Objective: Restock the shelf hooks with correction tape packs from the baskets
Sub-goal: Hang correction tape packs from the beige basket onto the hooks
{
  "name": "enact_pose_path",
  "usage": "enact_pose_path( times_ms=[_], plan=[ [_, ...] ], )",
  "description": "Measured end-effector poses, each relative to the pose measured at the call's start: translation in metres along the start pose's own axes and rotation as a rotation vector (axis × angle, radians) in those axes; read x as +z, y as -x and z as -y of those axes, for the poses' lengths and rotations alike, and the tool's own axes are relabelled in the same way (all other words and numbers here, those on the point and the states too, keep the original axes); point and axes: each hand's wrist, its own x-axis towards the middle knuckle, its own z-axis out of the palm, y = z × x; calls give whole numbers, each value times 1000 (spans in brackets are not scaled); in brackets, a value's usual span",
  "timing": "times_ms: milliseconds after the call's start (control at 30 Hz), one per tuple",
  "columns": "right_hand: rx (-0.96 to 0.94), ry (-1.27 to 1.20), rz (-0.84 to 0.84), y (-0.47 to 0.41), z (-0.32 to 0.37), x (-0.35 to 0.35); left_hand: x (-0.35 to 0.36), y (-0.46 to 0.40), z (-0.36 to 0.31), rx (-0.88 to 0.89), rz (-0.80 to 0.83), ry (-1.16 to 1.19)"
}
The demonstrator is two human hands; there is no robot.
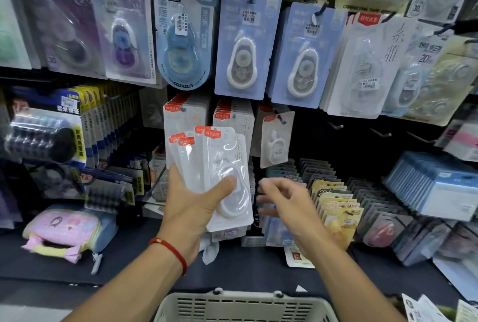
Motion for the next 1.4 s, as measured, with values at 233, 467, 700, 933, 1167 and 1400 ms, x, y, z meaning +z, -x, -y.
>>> enact_pose_path(
  times_ms=[233, 467, 700, 933, 1167, 1400],
  plan=[
    [-154, 111, 176, 27, 21, 13, 3, 1, 2, -2, 26, -28],
    [-98, -72, 188, 28, 24, 7, 2, 1, -4, 0, 45, -14],
    [-207, -16, -264, 18, 21, -5, -1, -1, -3, 5, -57, -108],
    [-261, -53, -308, 17, 21, -10, -1, -1, -3, -5, -59, -120],
    [-284, -99, -309, 13, 18, -12, -1, 1, -4, 2, -54, -134],
    [150, 94, -160, 7, -2, -15, -2, 1, -1, 10, -28, -149]
  ],
)
